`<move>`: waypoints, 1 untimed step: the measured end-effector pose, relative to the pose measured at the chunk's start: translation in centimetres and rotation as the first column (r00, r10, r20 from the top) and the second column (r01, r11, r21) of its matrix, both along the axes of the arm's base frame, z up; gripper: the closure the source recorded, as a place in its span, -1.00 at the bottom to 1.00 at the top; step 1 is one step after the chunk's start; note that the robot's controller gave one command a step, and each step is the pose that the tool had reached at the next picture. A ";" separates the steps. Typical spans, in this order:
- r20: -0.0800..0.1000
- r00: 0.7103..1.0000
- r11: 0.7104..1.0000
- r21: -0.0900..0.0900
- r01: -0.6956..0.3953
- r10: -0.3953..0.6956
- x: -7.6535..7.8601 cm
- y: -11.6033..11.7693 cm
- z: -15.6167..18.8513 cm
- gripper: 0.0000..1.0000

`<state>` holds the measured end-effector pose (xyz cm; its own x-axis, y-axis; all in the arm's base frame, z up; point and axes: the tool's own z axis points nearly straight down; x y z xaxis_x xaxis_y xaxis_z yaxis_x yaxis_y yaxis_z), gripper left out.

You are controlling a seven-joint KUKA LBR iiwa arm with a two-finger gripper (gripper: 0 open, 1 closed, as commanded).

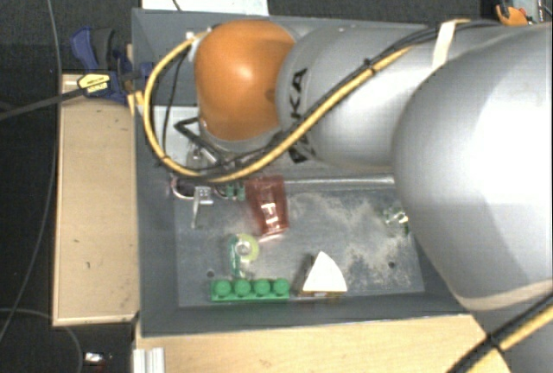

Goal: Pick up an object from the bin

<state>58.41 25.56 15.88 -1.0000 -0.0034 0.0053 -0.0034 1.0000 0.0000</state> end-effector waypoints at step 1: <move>0.008 1.000 1.000 0.002 0.007 -0.007 0.2 -0.1 0.5 -1.00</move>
Offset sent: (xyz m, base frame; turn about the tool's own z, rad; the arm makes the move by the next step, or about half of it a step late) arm 0.0056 -0.0077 -0.0888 0.6599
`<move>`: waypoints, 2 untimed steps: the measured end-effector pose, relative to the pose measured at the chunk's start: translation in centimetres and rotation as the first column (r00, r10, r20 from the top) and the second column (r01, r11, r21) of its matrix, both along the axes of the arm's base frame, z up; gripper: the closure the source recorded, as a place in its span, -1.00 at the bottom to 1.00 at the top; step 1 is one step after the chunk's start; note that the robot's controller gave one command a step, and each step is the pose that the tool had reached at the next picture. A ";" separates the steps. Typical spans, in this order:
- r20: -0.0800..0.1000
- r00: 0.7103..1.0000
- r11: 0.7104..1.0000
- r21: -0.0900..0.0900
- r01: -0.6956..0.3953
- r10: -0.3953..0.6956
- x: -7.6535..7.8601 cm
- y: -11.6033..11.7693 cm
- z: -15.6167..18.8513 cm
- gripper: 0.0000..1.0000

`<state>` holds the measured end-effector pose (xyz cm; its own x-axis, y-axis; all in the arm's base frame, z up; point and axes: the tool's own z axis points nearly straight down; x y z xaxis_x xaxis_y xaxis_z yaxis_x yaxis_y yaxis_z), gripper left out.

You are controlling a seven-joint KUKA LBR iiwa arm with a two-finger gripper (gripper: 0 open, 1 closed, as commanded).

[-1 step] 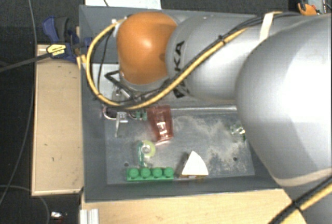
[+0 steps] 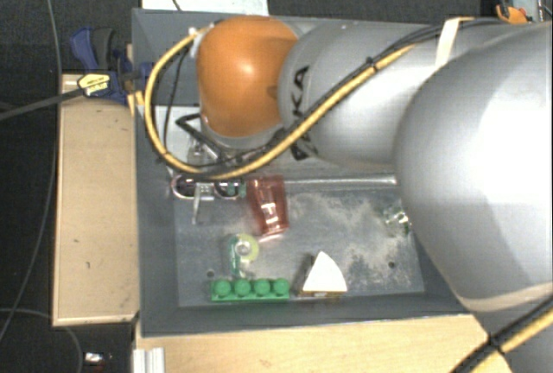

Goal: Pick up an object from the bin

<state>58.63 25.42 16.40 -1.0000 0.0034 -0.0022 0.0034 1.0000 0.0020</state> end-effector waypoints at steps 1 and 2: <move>-0.003 0.796 0.796 -0.001 0.605 -0.605 0.4 -0.6 -9.4 -1.00; 0.002 0.953 0.953 0.003 0.303 -0.303 -0.4 -1.1 -3.1 -1.00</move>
Offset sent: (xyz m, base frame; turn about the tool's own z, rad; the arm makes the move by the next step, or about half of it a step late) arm -0.0052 -0.0115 -0.0324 0.3071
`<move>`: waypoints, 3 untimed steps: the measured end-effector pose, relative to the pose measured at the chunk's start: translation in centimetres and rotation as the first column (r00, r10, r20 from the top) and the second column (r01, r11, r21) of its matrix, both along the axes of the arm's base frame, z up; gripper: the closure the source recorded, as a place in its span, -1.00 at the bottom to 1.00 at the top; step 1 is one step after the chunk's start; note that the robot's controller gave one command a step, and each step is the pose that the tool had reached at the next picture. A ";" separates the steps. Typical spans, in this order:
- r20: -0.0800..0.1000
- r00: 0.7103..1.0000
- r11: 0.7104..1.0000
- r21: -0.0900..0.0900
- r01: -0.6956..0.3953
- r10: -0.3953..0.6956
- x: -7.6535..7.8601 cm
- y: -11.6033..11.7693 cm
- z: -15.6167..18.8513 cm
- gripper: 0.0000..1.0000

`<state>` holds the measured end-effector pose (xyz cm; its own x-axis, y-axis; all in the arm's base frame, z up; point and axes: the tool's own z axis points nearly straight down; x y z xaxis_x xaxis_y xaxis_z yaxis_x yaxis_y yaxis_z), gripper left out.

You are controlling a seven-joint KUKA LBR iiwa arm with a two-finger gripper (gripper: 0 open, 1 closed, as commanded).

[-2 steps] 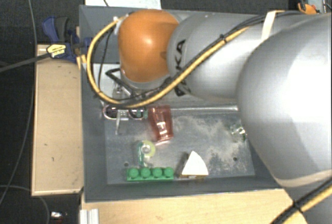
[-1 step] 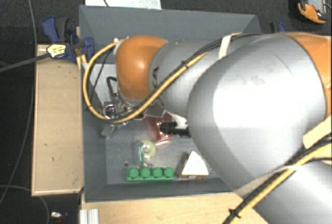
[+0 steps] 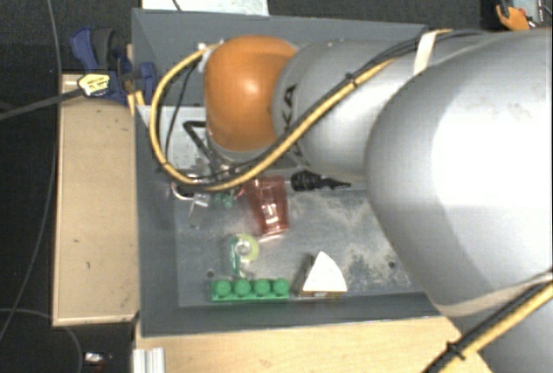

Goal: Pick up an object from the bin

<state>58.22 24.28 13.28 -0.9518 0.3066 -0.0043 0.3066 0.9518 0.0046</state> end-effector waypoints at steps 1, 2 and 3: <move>-0.008 0.925 0.925 -0.004 0.380 -0.380 0.9 -1.1 -3.3 -1.00; -0.003 0.999 0.999 0.000 0.050 -0.050 0.9 0.9 -6.3 -1.00; -0.012 0.859 0.859 -0.006 0.512 -0.512 0.8 -4.2 -6.2 1.00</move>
Offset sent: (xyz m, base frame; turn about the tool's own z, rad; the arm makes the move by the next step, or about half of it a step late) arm 0.0087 0.0086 -0.0628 0.0496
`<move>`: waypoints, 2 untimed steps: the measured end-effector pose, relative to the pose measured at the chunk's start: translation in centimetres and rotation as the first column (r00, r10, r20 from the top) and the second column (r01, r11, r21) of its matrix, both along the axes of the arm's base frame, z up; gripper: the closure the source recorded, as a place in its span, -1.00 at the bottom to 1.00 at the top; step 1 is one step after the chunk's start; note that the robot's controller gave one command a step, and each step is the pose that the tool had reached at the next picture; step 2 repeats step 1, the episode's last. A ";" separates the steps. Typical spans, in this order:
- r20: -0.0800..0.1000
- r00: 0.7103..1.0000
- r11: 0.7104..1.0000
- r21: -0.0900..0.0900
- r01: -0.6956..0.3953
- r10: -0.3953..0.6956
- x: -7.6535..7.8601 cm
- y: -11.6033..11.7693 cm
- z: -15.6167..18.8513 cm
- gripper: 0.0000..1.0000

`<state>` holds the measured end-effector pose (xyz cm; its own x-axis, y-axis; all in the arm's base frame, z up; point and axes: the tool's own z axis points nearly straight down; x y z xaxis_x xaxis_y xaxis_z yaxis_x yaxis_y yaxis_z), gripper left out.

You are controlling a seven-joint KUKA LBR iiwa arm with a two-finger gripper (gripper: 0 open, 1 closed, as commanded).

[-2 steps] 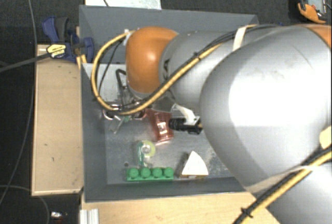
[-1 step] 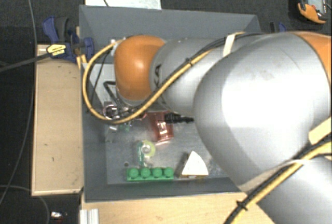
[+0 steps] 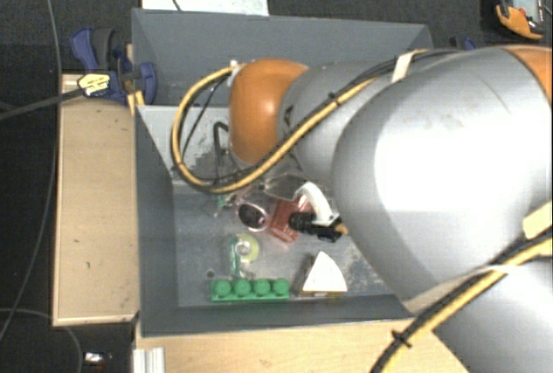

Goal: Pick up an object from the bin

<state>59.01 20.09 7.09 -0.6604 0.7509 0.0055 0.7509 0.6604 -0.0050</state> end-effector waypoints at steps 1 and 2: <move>0.000 1.000 1.000 0.000 0.000 0.000 0.0 0.0 0.0 1.00; 0.000 1.000 1.000 0.000 0.000 0.000 0.0 0.0 0.0 1.00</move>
Offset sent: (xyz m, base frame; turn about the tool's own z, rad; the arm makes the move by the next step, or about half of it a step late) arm 0.0001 -0.0002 0.0438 -0.0002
